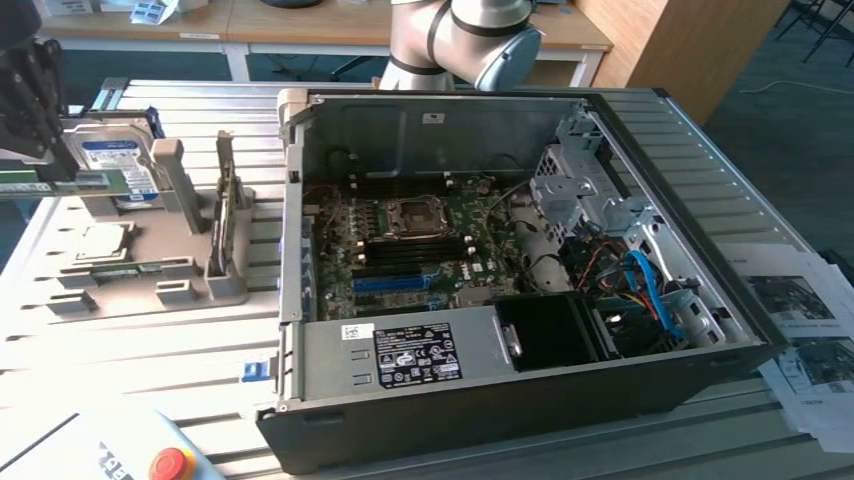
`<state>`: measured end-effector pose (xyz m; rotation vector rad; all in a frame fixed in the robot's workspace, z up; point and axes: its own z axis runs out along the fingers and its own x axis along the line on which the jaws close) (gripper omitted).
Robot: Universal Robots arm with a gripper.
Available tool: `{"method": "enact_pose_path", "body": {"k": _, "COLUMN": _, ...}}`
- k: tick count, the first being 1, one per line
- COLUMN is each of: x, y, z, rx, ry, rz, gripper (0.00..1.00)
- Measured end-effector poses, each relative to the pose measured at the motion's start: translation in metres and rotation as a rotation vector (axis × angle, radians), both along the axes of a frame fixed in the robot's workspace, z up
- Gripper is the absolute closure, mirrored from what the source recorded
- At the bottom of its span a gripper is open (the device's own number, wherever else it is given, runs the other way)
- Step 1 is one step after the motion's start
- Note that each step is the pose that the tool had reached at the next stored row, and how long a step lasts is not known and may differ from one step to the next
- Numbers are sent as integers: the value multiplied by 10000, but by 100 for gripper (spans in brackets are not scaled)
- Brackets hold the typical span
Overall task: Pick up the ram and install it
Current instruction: 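Pick up the ram and move it above insertion slot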
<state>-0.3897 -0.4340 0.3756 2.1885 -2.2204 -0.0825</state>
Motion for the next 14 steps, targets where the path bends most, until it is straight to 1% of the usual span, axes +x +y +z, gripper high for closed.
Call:
{"method": "enact_pose_path", "body": {"k": 8, "x": 0, "y": 0, "z": 135, "rx": 1, "ry": -1, "rz": 0, "gripper": 88}}
{"method": "enact_pose_path", "body": {"k": 14, "x": 1, "y": 0, "z": 139, "rx": 0, "ry": 0, "rz": 1, "gripper": 88}}
